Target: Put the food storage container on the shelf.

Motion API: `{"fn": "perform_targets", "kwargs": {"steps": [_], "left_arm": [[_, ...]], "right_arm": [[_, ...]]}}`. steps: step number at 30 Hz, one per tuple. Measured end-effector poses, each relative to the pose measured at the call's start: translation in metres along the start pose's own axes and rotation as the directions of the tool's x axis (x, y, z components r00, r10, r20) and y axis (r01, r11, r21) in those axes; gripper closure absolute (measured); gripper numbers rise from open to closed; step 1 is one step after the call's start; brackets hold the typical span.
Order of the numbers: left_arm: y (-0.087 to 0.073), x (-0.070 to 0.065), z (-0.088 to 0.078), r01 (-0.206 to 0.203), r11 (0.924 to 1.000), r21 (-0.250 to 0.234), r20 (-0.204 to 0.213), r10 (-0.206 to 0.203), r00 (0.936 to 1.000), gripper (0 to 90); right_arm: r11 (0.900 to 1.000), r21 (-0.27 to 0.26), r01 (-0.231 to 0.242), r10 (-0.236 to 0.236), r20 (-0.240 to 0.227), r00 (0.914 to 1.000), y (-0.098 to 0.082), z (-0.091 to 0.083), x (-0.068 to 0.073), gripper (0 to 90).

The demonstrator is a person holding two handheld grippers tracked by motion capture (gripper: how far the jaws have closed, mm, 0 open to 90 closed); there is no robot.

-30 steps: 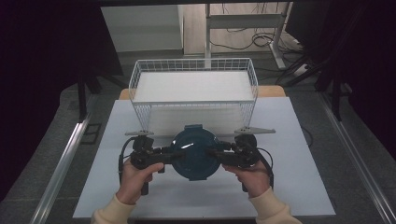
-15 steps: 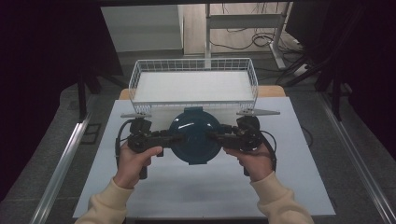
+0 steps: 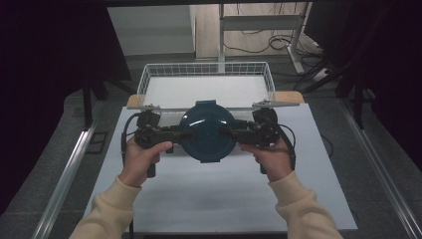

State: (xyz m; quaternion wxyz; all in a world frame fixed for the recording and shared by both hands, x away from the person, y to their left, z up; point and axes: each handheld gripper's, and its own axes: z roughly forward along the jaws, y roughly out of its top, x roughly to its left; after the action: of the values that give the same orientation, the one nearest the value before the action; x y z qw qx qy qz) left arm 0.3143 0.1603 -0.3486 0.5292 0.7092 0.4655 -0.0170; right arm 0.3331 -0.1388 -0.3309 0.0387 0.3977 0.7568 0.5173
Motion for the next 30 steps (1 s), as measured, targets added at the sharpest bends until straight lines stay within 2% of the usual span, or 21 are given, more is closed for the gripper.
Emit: {"fn": "perform_targets", "kwargs": {"steps": [8,20,30], "left_arm": [[0.017,0.001,-0.005,-0.012,0.9999,-0.006,-0.007,0.012,0.9999,34.8],[0.050,0.004,-0.008,-0.038,0.9991,-0.018,-0.018,0.037,0.9991,34.8],[0.079,0.011,-0.007,-0.032,0.9988,-0.037,-0.009,0.031,0.9995,34.8]], "right_arm": [[1.000,-0.008,0.006,-0.006,-0.004,1.0000,0.016,0.002,0.000,34.4],[1.000,0.002,0.019,-0.019,-0.010,0.9998,0.054,0.007,-0.006,34.6],[1.000,-0.003,0.028,-0.028,-0.004,0.9996,0.081,0.011,-0.011,34.6]]}}
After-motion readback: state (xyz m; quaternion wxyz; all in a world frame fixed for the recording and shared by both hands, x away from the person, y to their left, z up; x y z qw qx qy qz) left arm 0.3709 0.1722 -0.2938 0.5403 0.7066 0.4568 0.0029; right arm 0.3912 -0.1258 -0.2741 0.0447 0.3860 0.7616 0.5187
